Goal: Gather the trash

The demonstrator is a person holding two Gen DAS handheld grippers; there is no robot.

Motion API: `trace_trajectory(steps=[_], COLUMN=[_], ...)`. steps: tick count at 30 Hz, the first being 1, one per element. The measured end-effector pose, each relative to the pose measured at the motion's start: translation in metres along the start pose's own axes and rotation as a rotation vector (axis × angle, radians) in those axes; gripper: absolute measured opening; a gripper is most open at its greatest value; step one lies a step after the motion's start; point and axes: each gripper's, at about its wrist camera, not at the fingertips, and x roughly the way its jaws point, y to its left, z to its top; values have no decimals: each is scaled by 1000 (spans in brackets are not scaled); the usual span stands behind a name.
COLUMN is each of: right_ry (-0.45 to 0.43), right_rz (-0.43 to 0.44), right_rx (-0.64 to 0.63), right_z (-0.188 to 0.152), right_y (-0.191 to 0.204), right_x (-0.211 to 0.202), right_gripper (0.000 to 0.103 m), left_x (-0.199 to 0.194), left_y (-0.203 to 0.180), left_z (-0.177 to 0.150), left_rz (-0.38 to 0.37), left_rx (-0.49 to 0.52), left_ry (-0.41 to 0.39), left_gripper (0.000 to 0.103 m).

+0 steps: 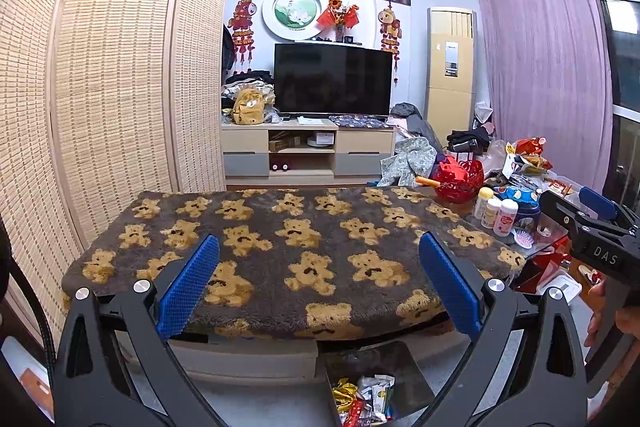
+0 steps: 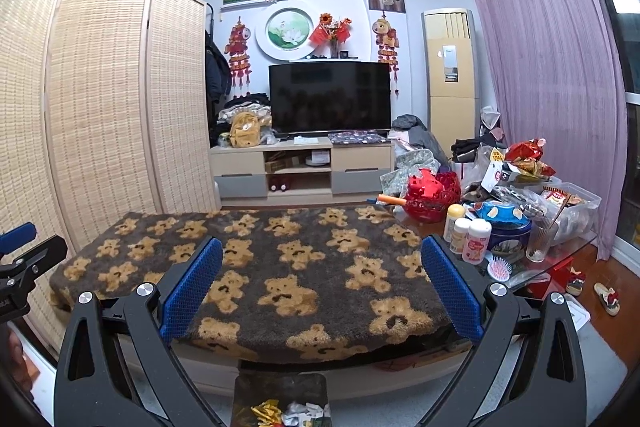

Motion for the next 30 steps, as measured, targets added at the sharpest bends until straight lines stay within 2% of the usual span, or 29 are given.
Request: trace_trajectory(steps=[30], right_ry=[-3], right_rz=[4], right_rx=[3], right_z=[1], right_y=[3], right_x=[-1], right_gripper=[100], left_x=[-1], left_y=[3], left_z=[6], left_rz=[5], left_rx=[-4], left_ry=[-7], left_gripper=[95])
